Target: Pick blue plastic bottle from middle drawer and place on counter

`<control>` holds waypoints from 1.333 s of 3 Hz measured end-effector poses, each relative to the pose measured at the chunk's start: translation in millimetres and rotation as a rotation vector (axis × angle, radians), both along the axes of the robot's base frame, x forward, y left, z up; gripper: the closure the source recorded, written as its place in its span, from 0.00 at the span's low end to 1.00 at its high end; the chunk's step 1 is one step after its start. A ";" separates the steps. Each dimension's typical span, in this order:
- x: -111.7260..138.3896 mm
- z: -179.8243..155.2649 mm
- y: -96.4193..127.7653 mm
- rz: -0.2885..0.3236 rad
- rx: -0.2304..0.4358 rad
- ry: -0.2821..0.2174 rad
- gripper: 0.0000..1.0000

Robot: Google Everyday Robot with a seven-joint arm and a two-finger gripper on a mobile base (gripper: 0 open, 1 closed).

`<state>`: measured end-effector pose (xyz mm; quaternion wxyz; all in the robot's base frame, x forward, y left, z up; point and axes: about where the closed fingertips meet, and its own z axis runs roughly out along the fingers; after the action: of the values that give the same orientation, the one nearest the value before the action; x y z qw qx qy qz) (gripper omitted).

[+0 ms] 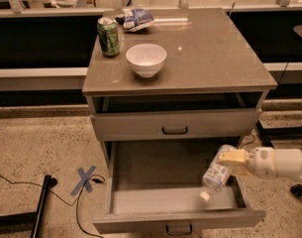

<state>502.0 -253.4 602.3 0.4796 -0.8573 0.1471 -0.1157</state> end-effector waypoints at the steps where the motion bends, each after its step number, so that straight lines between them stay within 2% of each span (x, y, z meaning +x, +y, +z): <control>1: -17.2 58.6 3.0 -0.079 -0.008 -0.104 1.00; 2: -11.1 133.0 17.7 -0.193 -0.092 -0.192 1.00; 3: 26.5 230.2 10.7 -0.309 -0.198 -0.200 1.00; 4: 58.2 277.4 3.8 -0.314 -0.240 -0.123 1.00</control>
Offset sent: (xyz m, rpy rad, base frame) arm -0.0004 0.0225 0.2482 -0.2253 -0.3206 -0.3806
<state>560.1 -249.6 879.7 0.3581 -0.8662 0.2345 -0.2578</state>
